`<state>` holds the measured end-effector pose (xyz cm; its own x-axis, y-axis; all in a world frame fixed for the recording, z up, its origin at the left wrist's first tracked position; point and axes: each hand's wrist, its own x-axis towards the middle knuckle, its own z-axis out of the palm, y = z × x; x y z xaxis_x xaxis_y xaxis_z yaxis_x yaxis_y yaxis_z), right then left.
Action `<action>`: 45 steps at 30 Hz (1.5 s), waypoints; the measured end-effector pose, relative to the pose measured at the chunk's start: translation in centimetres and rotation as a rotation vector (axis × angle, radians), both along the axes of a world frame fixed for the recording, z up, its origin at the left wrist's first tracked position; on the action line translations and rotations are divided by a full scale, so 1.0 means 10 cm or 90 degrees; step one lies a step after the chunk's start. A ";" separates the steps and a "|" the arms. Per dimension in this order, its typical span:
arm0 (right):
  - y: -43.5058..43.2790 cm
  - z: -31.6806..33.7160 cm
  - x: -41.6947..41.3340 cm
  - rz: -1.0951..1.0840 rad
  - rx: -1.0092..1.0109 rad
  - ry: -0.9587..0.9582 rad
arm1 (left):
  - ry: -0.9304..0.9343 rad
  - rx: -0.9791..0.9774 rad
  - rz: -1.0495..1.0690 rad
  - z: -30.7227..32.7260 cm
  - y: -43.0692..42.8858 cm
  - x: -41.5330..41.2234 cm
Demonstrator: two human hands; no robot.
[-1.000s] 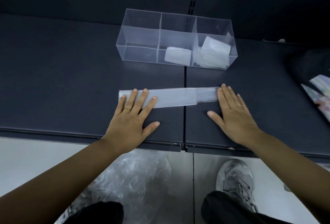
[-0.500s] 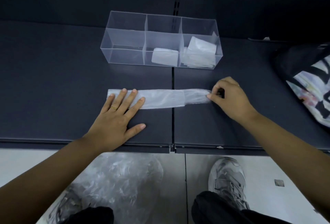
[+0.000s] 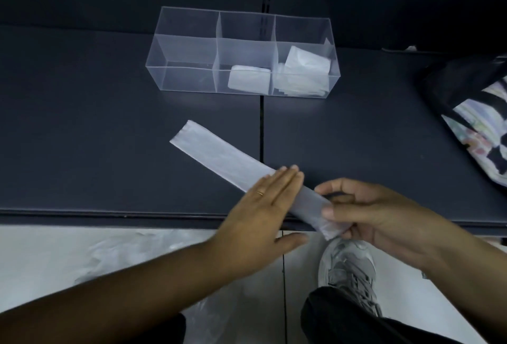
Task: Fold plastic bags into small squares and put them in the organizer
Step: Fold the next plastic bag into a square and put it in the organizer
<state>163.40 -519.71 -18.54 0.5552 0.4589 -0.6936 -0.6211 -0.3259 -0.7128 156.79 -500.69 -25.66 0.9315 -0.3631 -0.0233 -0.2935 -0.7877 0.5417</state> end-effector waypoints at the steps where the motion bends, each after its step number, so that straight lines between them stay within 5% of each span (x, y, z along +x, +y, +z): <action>1: 0.03 0.05 -0.02 0.022 0.025 -0.005 | 0.004 -0.090 0.042 0.07 -0.07 -0.01; 4: 0.12 0.12 0.07 0.012 0.070 -0.133 | 0.105 -0.413 0.173 0.29 -0.09 0.02; 7: 0.18 -0.01 0.30 -0.015 0.107 -0.272 | 0.289 -0.601 0.265 0.45 0.04 0.10; 11: 0.41 -0.30 0.39 0.146 0.188 -0.092 | 0.433 -0.761 0.347 0.43 0.28 0.28; 15: 0.56 -0.53 0.35 0.211 0.065 -0.168 | 0.465 -0.897 0.393 0.33 0.47 0.40; 21: 0.64 -0.63 0.30 0.103 -0.081 -0.228 | 0.430 -0.802 0.631 0.06 0.80 0.51; 26: 0.68 -0.60 0.32 0.087 -0.123 -0.208 | 0.262 -0.658 0.730 0.07 0.97 0.63; 28: 0.70 -0.59 0.35 0.096 -0.138 -0.201 | 0.005 -0.416 0.631 0.10 0.95 0.49; 29: 0.71 -0.58 0.36 0.100 -0.142 -0.199 | -0.121 -0.256 0.478 0.11 0.85 0.37; 30: 0.72 -0.57 0.37 0.104 -0.144 -0.200 | -0.183 -0.146 0.307 0.10 0.72 0.23; 32: 0.73 -0.55 0.37 0.111 -0.149 -0.201 | -0.117 -0.065 0.102 0.04 0.52 0.04; 35: 0.74 -0.46 0.35 0.098 -0.153 -0.163 | -0.040 -0.010 0.062 -0.09 0.40 -0.06; 40: 0.70 -0.20 0.29 -0.018 -0.006 -0.032 | -0.170 -0.052 0.156 -0.12 0.41 -0.04; 45: 0.66 -0.14 0.43 0.032 -0.021 -0.269 | 0.011 -0.232 0.278 0.00 0.61 0.15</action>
<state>167.75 -513.12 -19.94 0.7712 0.4746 -0.4243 -0.2588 -0.3752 -0.8901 158.31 -494.59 -25.69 0.9975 0.0687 0.0149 0.0290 -0.5948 0.8034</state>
